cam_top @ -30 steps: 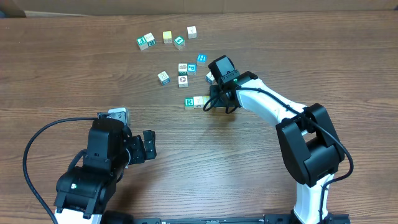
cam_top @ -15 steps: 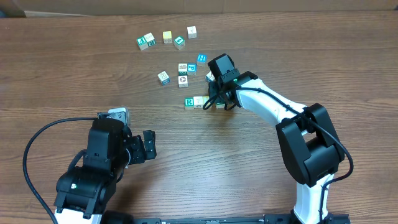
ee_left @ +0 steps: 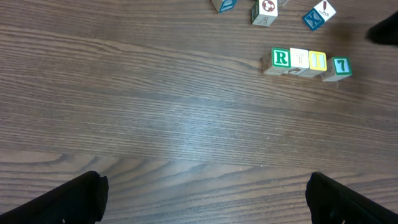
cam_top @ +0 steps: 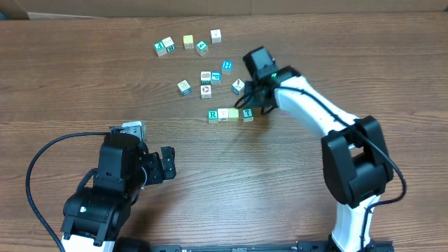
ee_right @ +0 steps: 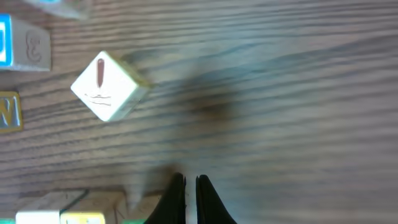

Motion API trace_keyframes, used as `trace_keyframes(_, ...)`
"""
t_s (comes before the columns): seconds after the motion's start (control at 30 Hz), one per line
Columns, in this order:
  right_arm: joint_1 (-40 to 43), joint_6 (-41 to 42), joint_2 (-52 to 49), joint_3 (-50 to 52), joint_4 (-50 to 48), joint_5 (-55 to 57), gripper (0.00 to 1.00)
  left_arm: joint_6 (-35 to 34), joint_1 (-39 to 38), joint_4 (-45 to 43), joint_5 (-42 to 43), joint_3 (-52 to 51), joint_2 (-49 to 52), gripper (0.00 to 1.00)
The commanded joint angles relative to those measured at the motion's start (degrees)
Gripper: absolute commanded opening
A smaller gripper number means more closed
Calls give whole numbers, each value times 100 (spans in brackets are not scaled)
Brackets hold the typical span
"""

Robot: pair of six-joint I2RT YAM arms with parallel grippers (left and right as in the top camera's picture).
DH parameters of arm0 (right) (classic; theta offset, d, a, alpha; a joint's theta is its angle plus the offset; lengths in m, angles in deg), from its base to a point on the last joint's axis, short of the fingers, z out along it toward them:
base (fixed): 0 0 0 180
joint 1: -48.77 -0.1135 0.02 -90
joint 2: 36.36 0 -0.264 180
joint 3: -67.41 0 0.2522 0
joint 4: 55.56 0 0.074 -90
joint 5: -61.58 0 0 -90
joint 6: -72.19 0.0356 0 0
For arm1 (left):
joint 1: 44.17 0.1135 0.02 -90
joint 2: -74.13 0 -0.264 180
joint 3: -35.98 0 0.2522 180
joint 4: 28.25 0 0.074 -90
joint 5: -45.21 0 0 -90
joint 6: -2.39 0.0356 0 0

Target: Form a horizontal line

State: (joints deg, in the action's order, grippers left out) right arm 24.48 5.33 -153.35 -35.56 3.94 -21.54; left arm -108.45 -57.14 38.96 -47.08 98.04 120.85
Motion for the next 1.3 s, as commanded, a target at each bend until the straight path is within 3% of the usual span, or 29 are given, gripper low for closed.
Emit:
trace_keyframes(0.0,131,111,560,-184,439,79,4,-59,31,-2,42,-31,-22,100)
trace_keyframes(0.13,149,114,566,138,1025,-225,4,-59,31,-2,42,-31,-22,100)
trace_keyframes(0.43,105,260,566,1589,-210,-957,4,-59,31,-2,42,-31,-22,100)
trace_keyframes(1.27,-175,221,566,1641,-931,-968,4,-59,31,-2,42,-31,-22,99)
